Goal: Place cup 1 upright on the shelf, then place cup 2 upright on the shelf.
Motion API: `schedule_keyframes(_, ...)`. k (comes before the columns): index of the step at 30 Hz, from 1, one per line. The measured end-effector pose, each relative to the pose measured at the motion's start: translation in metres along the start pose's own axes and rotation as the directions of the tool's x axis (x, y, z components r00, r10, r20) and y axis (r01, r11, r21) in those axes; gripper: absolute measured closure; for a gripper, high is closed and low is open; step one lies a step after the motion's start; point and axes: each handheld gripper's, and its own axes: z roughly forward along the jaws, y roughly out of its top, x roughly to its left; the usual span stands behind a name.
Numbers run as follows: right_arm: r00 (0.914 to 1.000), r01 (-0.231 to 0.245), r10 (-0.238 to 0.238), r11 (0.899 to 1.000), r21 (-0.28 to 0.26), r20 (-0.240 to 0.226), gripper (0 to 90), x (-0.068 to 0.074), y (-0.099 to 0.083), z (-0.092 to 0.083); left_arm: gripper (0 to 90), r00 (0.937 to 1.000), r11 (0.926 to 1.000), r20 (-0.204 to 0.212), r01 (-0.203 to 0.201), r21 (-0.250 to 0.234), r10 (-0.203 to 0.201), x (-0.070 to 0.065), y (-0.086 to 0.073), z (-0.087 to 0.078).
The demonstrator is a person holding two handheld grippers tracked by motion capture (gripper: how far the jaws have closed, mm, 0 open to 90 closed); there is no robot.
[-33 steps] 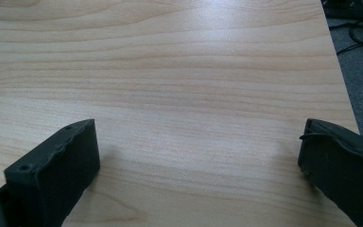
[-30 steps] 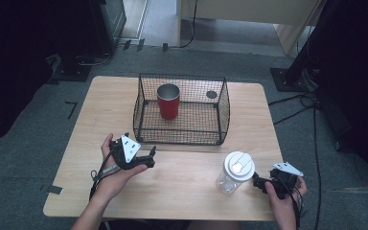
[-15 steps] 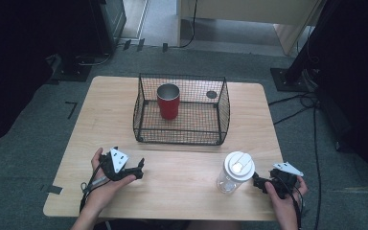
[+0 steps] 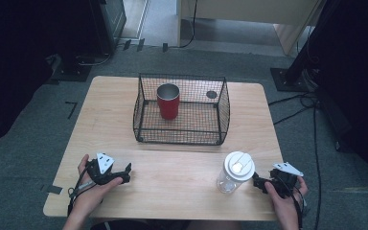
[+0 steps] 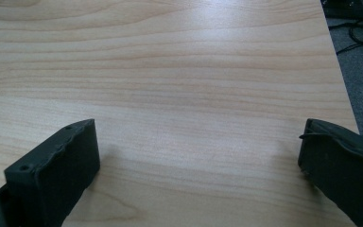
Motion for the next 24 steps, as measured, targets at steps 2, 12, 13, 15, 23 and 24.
schedule_keyframes(2, 1.0000, 0.002, -0.002, 1.000, 0.000, 0.000, 0.0, 0.000, -0.001, -0.001, 0.0, 1.0000, 0.9997, 0.000, -0.001, 0.025, 0.001, 0.002, -0.001, -0.001)
schedule_keyframes(12, 0.9997, 0.007, -0.008, 0.999, -0.035, -0.022, 0.0, 0.001, 0.003, -0.016, 0.0, 0.9994, 0.9860, 0.019, 0.026, 0.165, -0.030, 0.008, -0.002, 0.006)
schedule_keyframes(13, 0.9995, 0.009, -0.010, 0.999, -0.045, -0.031, 0.0, 0.001, 0.004, -0.020, 0.0, 0.9988, 0.9851, 0.025, 0.037, 0.168, -0.041, 0.009, -0.002, 0.006)
schedule_keyframes(15, 0.9987, 0.019, -0.021, 0.998, -0.055, -0.046, 0.0, 0.002, 0.005, -0.028, 0.0, 0.9978, 0.9827, 0.039, 0.046, 0.179, -0.054, 0.011, -0.001, 0.007)
schedule_keyframes(23, 0.9946, 0.062, -0.068, 0.995, -0.078, -0.078, 0.0, 0.014, 0.004, -0.044, 0.0, 0.9976, 0.9826, 0.038, 0.050, 0.179, -0.058, 0.011, -0.001, 0.007)
schedule_keyframes(24, 0.9933, 0.066, -0.073, 0.994, -0.082, -0.089, 0.0, 0.017, 0.004, -0.046, 0.0, 0.9976, 0.9826, 0.038, 0.050, 0.179, -0.058, 0.011, -0.001, 0.007)
